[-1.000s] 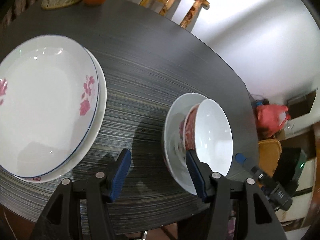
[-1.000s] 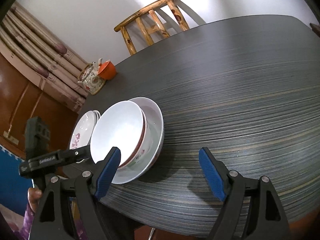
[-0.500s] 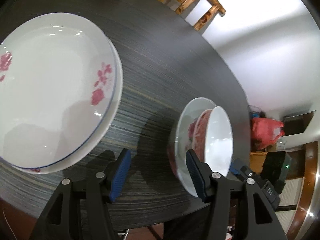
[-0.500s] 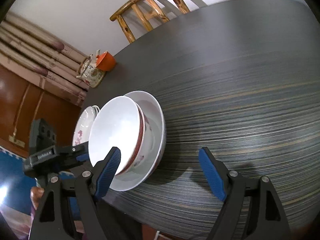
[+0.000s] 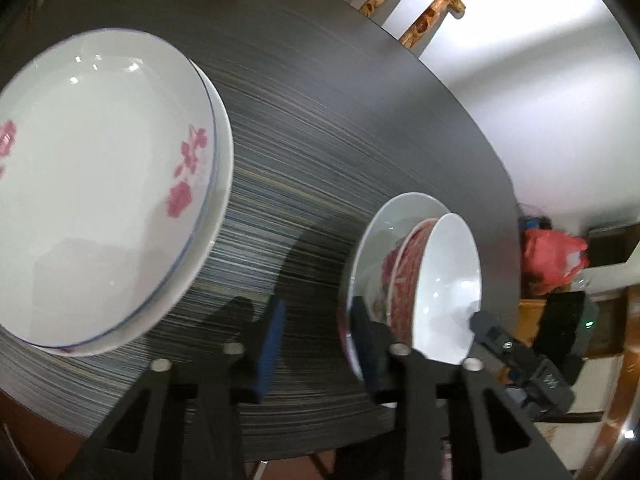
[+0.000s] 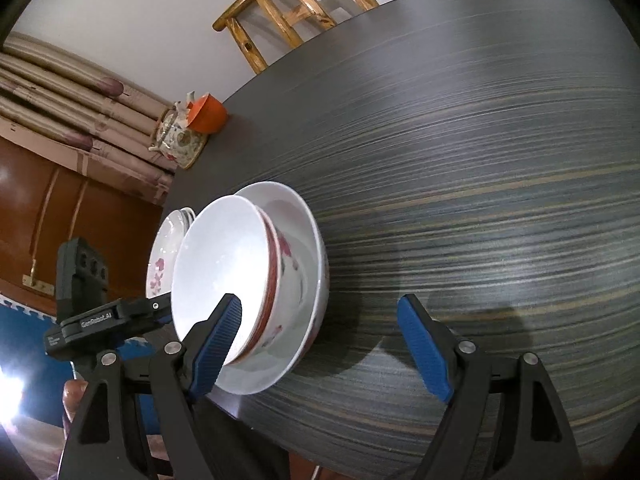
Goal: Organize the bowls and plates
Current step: 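Move the left tool toward the rim of the bowl stack, then close the left tool on the large white bowl rim while the right tool grips the rim too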
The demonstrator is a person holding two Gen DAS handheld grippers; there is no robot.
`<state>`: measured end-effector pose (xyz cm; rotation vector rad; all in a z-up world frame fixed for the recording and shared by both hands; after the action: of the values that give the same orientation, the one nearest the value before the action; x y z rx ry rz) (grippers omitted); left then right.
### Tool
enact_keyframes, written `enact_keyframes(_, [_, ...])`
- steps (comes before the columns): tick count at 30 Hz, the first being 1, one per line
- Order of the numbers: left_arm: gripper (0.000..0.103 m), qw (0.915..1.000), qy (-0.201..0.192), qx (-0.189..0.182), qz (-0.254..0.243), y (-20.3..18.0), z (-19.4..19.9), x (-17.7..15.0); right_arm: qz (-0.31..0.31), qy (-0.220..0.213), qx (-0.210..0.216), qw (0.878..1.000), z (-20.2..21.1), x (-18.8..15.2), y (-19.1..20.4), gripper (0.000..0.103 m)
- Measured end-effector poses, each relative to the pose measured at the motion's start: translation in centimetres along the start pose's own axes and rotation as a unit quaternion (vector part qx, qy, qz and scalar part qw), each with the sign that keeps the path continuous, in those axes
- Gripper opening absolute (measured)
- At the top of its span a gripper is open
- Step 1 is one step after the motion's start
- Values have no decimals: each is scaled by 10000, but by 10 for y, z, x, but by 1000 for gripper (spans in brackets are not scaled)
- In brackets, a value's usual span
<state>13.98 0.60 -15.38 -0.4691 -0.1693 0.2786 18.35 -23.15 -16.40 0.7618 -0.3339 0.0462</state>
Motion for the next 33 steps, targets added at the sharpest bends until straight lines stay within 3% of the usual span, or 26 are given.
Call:
enact_keyframes(3, [19,10000,14,71,-34,-6,-4,3,-71,78,30,9999,-4,2,-3,75])
enact_keyframes(4, [18,10000,40,67,-24,-7,-6,3,-79,101,50,9999,-5,3,-3,67])
enact_keyframes(8, [16,9997,238,4,80,-8,-17,-2,-64,248,93,9996,-10,2,-2,58])
enact_keyframes(15, [15,9997,231,17,69,-7,-21,-1,111,422,61,9990,-15,5,9,36])
enact_keyframes(21, [15,9998,186,102,5,-3,-19,0,-262,247,560,9978,2,14,8,41])
enact_keyframes(27, [15,9998,176,96,-9,-3,-19,4,-112,364,83,9992,7,12,-7,39])
enact_keyframes(33, [14,9998,198,90,-41,-3,-19,7,48,549,45,9985,-10,9,-3,29])
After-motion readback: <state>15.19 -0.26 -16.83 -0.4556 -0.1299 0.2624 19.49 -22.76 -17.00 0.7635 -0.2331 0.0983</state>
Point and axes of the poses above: each gripper's, at about its wrist camera, not at the fingertips, and z roughly against the way its jaws point, y to its left, x to its top, the point moved 10 cm from there along -z, roughly the way its jaws point, and after that the axes turned 6 degrees about x, right-handed, at the moved point
